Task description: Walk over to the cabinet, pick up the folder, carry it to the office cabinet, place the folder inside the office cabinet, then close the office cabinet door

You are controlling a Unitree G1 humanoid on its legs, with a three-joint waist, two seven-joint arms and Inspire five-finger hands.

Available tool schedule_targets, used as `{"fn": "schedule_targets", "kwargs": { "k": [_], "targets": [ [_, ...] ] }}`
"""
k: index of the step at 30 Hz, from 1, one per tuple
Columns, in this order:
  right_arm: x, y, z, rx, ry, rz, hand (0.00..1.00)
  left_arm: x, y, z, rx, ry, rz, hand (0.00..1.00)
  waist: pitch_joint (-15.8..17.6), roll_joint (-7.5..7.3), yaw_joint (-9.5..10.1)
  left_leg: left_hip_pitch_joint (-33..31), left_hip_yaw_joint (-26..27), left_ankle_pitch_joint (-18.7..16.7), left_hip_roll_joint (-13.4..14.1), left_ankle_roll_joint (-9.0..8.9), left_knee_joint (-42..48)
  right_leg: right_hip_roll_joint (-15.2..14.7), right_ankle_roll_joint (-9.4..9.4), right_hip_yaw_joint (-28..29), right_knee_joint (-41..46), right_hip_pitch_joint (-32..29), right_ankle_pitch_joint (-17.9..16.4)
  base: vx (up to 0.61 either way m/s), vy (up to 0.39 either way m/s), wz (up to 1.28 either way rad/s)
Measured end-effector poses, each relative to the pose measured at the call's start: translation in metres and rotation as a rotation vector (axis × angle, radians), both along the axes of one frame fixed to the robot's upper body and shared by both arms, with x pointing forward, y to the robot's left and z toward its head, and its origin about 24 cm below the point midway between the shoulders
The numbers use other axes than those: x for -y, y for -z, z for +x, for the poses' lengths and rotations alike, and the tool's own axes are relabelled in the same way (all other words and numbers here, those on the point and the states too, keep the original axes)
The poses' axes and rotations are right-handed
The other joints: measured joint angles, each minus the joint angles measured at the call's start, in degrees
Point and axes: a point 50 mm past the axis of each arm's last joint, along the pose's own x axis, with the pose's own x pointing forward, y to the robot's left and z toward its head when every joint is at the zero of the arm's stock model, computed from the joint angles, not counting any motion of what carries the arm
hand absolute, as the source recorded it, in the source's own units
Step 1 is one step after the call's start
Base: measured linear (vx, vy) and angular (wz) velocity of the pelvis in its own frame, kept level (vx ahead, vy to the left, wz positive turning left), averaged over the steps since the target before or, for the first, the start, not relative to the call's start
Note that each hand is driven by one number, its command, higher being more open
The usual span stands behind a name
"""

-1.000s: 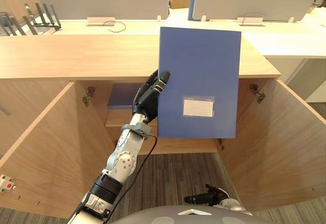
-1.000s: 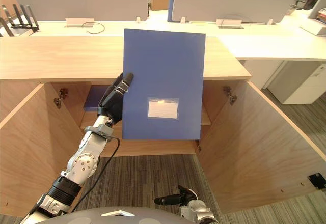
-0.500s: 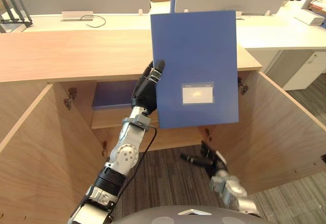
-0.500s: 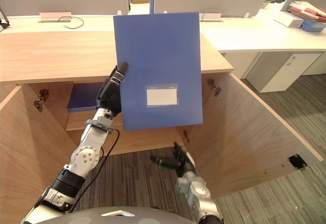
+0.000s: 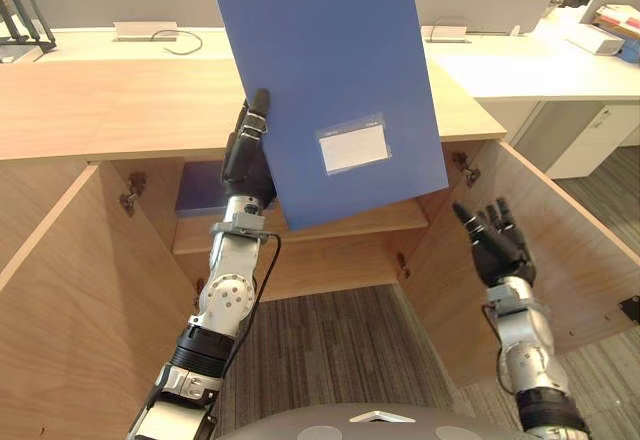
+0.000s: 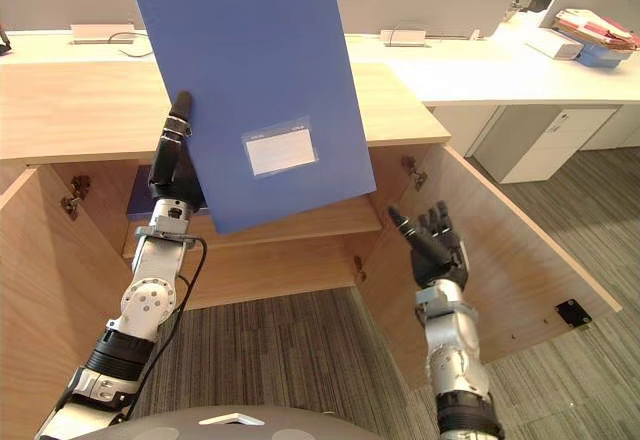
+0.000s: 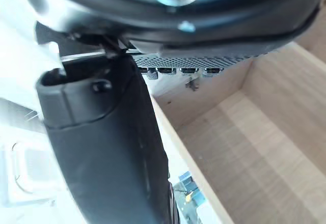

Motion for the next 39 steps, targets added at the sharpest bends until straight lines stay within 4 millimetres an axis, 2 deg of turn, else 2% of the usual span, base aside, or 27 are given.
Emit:
{"fn": "schedule_targets", "kwargs": {
  "k": [5,8,12,16,18,22,26,33,39],
  "targets": [
    [0.011,-0.028,0.019,0.084,-0.04,-0.074,1.0,0.001,-0.011,0.004,0.056,0.022,0.006,0.0,0.0,0.0,0.07,-0.5,-0.5,0.0,0.0,0.01,0.5,0.0,0.0,-0.4,0.2,-0.1,0.0,-0.01,-0.008,0.06],
    [0.011,-0.039,0.034,0.133,-0.057,-0.034,1.0,0.003,-0.018,0.007,0.096,0.038,0.005,0.0,0.0,-0.03,0.06,-1.0,-0.8,0.0,0.0,0.05,1.0,0.0,-0.01,-0.7,0.3,-0.3,0.0,0.0,-0.007,0.04],
    [0.008,-0.052,0.044,0.189,-0.09,0.001,1.0,0.003,-0.019,0.007,0.102,0.045,-0.005,0.0,0.0,-0.03,0.13,-1.1,-1.1,0.0,0.0,0.06,1.1,-0.1,-0.01,-1.1,0.4,-0.3,0.0,0.01,0.0,0.03],
    [0.003,-0.079,0.062,0.279,-0.152,-0.013,1.0,0.002,-0.017,0.008,0.091,0.048,-0.023,0.0,0.0,-0.04,0.2,-1.2,-1.3,0.0,-0.1,0.06,1.2,-0.1,-0.01,-1.2,0.4,-0.3,0.0,0.01,0.002,0.02],
    [-0.004,-0.1,0.074,0.342,-0.214,-0.045,1.0,0.003,-0.017,0.008,0.089,0.057,-0.045,0.0,0.0,-0.04,0.17,-1.4,-1.5,0.0,0.0,0.06,1.5,-0.1,-0.02,-1.4,0.4,-0.3,0.0,0.02,0.002,0.06],
    [-0.021,-0.124,0.086,0.452,-0.314,-0.011,1.0,0.006,-0.023,0.015,0.113,0.075,-0.043,0.0,0.0,-0.14,0.45,-2.0,-2.1,-0.2,0.0,0.0,2.2,-0.1,-0.03,-1.6,0.5,-0.4,0.0,0.01,-0.002,0.07],
    [-0.033,-0.138,0.092,0.509,-0.375,0.021,1.0,0.011,-0.029,0.017,0.138,0.099,-0.039,0.0,0.1,-0.16,0.47,-2.2,-2.3,-0.3,0.0,0.01,2.5,-0.1,-0.04,-1.6,0.6,-0.4,0.0,0.01,0.004,0.03],
    [-0.035,-0.16,0.098,0.624,-0.379,0.135,1.0,0.014,-0.028,0.017,0.141,0.11,-0.037,0.0,0.1,-0.15,0.5,-3.0,-2.6,-0.6,0.0,0.02,3.4,-0.1,-0.04,-1.5,1.0,-0.9,0.0,0.0,0.002,0.01],
    [-0.047,-0.181,0.091,0.742,-0.459,0.111,1.0,0.018,-0.027,0.017,0.139,0.122,-0.042,0.0,0.1,-0.14,0.56,-3.6,-2.7,-0.8,0.0,0.04,4.2,-0.1,-0.04,-1.5,1.1,-1.0,0.0,0.0,0.0,0.0]
  ]
}}
